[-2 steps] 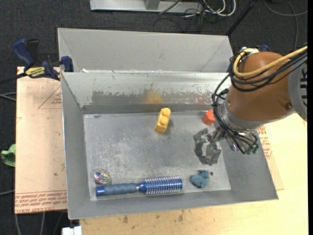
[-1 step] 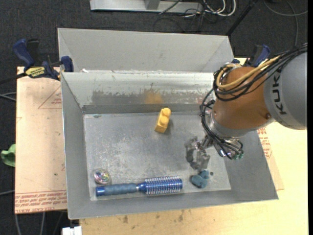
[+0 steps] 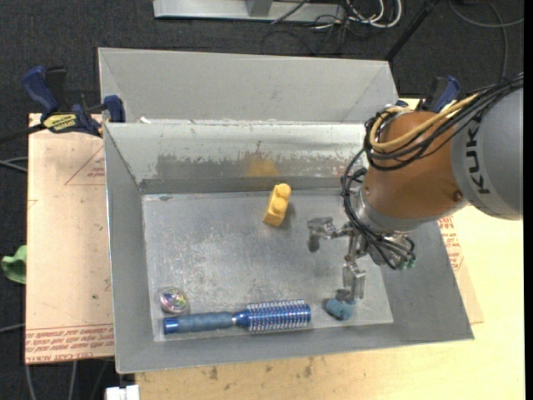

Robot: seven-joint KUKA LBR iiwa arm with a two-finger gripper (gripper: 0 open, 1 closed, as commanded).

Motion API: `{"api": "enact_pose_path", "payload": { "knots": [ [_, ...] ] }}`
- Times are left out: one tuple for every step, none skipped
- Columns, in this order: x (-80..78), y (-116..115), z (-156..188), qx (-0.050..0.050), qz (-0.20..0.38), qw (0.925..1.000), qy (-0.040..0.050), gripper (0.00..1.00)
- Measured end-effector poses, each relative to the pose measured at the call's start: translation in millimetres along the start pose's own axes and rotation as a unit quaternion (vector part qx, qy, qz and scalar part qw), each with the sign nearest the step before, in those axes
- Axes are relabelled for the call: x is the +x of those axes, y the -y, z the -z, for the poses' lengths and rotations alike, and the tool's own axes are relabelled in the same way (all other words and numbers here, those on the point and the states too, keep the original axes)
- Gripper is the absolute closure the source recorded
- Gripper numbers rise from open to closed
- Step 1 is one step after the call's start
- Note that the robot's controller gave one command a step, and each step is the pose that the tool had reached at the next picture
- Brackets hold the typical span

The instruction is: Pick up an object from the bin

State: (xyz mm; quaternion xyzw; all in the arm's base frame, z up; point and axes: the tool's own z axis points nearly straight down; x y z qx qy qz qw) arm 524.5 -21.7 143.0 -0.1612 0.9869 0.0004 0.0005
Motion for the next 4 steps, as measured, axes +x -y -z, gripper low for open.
{"api": "enact_pose_path", "payload": {
  "knots": [
    [41.0, -7.7, -59.6, 0.002, 0.142, 0.9898, 0.0058, 0.0],
    [35.3, 36.7, -73.4, 0.001, 0.074, 0.9973, 0.0007, 0.0],
    [35.0, 35.3, -72.9, 0.0, 0.075, 0.9972, 0.0003, 1.0],
    [64.6, 103.4, 130.2, 0.004, 0.112, 0.9937, 0.0039, 1.0]
  ]
}}
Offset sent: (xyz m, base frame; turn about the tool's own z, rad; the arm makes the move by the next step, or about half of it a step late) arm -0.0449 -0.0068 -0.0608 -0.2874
